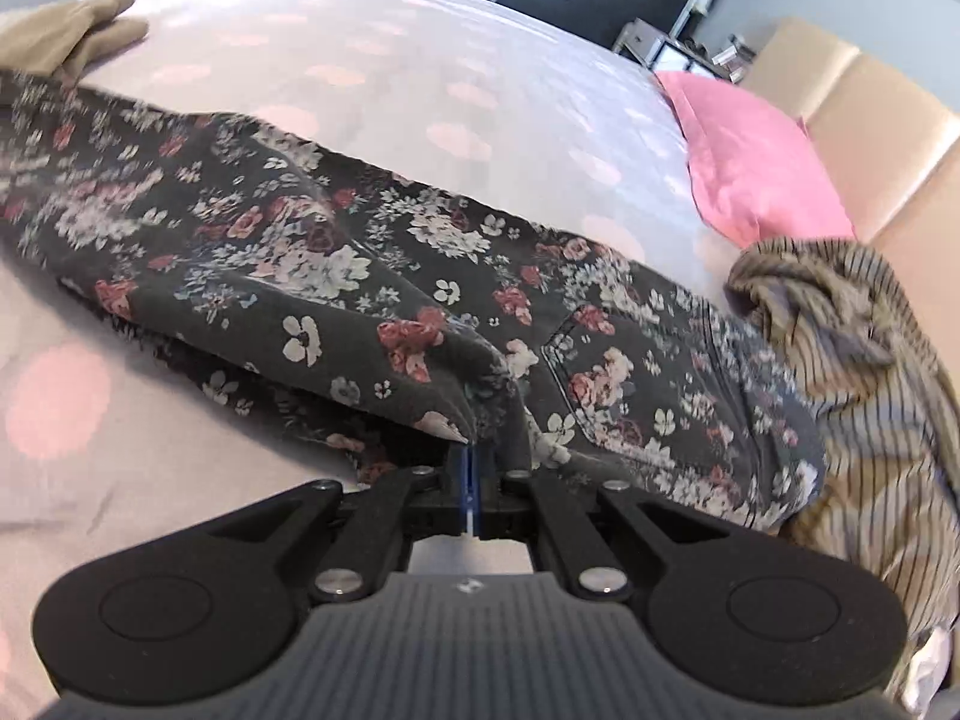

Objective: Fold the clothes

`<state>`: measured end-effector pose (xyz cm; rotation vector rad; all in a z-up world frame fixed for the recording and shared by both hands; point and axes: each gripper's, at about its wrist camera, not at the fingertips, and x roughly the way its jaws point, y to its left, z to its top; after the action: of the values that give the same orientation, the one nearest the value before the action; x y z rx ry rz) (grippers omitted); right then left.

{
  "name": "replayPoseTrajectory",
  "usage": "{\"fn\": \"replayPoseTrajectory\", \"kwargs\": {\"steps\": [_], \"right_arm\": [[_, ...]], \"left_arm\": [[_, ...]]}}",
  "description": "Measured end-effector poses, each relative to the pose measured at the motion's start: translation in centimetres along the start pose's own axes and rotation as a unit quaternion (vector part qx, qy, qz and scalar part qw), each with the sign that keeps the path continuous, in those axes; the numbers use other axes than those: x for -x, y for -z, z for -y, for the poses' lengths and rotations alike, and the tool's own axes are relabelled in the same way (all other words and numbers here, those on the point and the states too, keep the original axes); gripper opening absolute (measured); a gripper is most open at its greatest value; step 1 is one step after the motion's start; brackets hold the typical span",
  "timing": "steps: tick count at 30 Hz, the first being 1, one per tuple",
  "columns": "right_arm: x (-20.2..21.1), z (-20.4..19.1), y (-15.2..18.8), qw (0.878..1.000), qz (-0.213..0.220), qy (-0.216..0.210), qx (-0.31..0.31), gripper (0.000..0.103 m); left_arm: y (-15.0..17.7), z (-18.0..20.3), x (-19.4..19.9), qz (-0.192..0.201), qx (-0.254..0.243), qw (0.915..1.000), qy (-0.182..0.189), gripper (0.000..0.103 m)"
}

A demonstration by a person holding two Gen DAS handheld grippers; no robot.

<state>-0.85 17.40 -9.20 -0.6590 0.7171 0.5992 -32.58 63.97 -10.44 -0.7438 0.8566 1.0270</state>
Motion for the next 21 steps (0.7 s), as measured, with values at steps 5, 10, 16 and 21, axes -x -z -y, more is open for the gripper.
{"fn": "replayPoseTrajectory", "kwargs": {"steps": [5,10,16,21], "right_arm": [[0.2,0.1,0.2,1.0,-0.001,-0.004,0.0,0.001],[-0.2,-0.4,0.2,1.0,-0.005,-0.004,0.007,0.001],[-0.5,-0.4,0.2,1.0,-0.01,-0.006,0.012,0.001],[-0.6,-0.8,0.5,1.0,-0.013,-0.017,0.021,0.001]], "left_arm": [[0.2,-0.7,-0.9,-0.011,0.017,0.9998,-0.006,0.037],[0.3,-1.4,-1.9,-0.022,0.035,0.9991,-0.013,0.039],[-0.4,0.3,0.8,0.025,0.021,0.9995,0.0,0.007],[-2.6,1.2,4.9,0.1,0.025,0.994,0.037,0.006]]}}
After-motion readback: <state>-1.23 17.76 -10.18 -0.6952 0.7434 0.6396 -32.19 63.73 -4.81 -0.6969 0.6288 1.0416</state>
